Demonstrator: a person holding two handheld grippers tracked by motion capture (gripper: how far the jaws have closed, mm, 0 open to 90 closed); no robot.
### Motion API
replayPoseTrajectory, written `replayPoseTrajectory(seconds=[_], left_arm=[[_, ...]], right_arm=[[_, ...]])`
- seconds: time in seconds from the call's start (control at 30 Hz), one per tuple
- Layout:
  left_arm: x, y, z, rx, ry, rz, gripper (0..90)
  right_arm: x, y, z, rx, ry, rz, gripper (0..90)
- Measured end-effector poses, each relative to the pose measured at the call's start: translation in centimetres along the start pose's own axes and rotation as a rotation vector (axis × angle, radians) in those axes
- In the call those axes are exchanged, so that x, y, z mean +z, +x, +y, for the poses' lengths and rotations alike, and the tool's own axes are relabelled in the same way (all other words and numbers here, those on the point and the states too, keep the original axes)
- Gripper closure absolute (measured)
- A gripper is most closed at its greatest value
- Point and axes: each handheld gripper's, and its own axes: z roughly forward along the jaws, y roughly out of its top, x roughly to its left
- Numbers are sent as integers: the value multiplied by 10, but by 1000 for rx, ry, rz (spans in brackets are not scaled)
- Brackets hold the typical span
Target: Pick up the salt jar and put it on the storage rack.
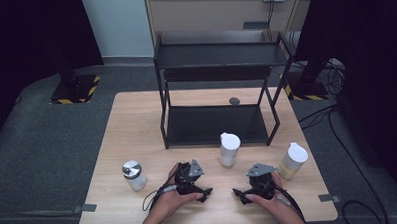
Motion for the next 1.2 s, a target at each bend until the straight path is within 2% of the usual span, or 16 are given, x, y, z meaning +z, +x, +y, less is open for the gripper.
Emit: replayPoseTrajectory(seconds=[0.47,0.53,0.67,0.77,1.0,1.2], left_arm=[[0,1,0,1,0,-1,0],[0,1,0,-4,-2,-1,0],[-2,6,-2,-46,-24,-16,21],[-8,4,-1,-42,-46,-3,20],[-17,2,0,-38,-62,15,22],[-29,-1,2,-19,-82,31,24]], right_arm=[[0,0,0,0,0,0,9],[0,0,0,0,0,0,9],[0,0,0,0,0,0,9],[0,0,0,0,0,0,9],[0,0,0,0,0,0,9],[0,0,0,0,0,0,9]])
